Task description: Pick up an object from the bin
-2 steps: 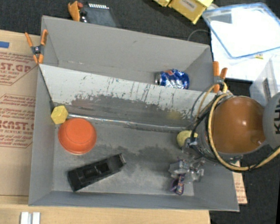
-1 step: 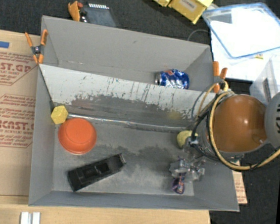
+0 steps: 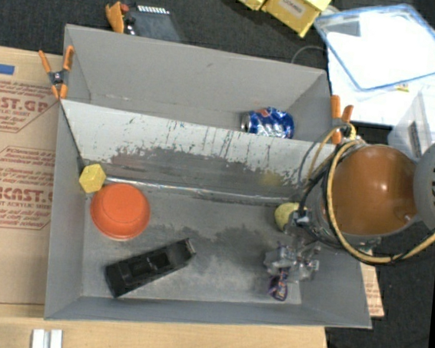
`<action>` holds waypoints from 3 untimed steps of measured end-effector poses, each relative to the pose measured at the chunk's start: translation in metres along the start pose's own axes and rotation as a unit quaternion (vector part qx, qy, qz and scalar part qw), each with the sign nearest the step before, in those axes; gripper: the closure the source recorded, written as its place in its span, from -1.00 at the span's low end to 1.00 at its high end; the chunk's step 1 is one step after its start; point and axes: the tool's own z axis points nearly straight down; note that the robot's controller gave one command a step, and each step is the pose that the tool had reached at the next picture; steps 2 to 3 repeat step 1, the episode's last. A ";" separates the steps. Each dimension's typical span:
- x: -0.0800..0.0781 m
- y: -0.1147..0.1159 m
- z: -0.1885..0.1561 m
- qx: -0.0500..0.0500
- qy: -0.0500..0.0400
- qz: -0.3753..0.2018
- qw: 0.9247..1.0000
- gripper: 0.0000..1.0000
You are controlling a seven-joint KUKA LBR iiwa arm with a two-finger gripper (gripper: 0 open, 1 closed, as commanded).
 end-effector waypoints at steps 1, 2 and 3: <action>-0.001 0.003 -0.033 -0.005 0.000 0.000 1.000 1.00; -0.001 0.003 -0.033 -0.005 0.000 0.000 1.000 1.00; -0.001 0.003 -0.033 -0.005 0.000 0.000 1.000 1.00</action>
Offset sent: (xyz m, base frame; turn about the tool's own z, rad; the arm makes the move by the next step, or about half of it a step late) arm -0.0024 0.0015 0.0823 -0.0004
